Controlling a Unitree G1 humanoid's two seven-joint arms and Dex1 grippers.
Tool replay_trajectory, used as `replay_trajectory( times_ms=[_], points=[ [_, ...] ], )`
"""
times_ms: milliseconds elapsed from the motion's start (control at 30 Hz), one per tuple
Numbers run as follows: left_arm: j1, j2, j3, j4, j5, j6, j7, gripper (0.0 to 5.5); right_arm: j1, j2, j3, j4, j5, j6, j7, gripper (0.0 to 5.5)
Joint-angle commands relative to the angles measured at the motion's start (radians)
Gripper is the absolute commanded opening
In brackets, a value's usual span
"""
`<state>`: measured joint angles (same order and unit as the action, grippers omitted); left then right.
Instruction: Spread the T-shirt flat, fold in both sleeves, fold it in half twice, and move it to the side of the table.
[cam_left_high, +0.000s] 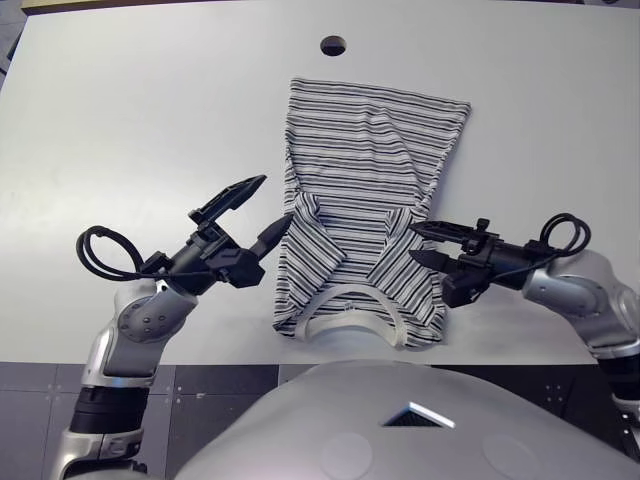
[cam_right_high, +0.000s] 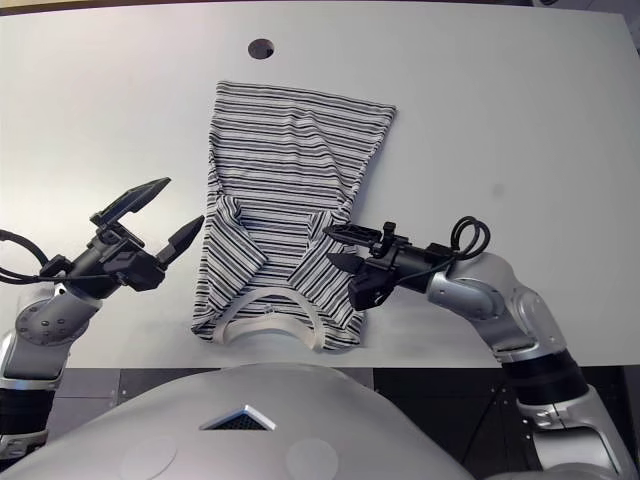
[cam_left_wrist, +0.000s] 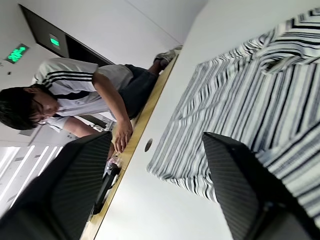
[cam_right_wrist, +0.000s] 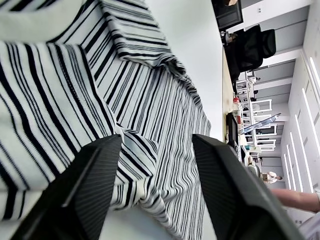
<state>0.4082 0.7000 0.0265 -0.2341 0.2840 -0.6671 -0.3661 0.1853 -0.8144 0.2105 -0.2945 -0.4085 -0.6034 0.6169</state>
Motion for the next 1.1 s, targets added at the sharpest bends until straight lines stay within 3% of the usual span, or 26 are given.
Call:
replay_trajectory(
  times_ms=[33, 133, 233, 367, 500, 600, 1000, 1100],
  points=[
    [0.103, 0.110, 0.116, 0.025, -0.013, -0.020, -0.056, 4.00, 0.117, -0.124, -0.188, -0.063, 0.165, 0.043, 0.050, 3.35],
    [0.223, 0.215, 0.202, 0.046, 0.001, -0.032, -0.142, 4.17, 0.288, -0.222, -0.295, -0.095, 0.216, 0.064, 0.144, 3.52],
    [0.299, 0.324, 0.240, 0.062, -0.021, -0.032, -0.263, 4.17, 0.372, -0.283, -0.345, -0.070, 0.128, 0.053, 0.196, 3.52],
    [0.247, 0.406, 0.126, 0.061, -0.028, -0.058, -0.388, 4.17, 0.320, -0.316, -0.182, -0.129, 0.108, 0.015, 0.306, 3.52],
    [0.149, 0.403, -0.018, 0.063, -0.021, -0.083, -0.457, 4.17, 0.180, -0.255, 0.010, -0.116, 0.092, -0.007, 0.387, 3.52],
    [0.097, 0.400, -0.088, 0.082, -0.025, -0.101, -0.481, 4.17, 0.117, -0.214, 0.080, -0.083, 0.074, -0.001, 0.389, 3.52],
    [-0.109, 0.345, -0.323, 0.215, -0.028, -0.181, -0.516, 4.17, 0.064, -0.160, 0.173, -0.068, 0.071, 0.017, 0.352, 3.52],
    [-0.132, 0.336, -0.357, 0.259, -0.015, -0.207, -0.510, 3.68, 0.064, -0.170, 0.175, -0.063, 0.077, 0.014, 0.348, 3.58]
  ],
)
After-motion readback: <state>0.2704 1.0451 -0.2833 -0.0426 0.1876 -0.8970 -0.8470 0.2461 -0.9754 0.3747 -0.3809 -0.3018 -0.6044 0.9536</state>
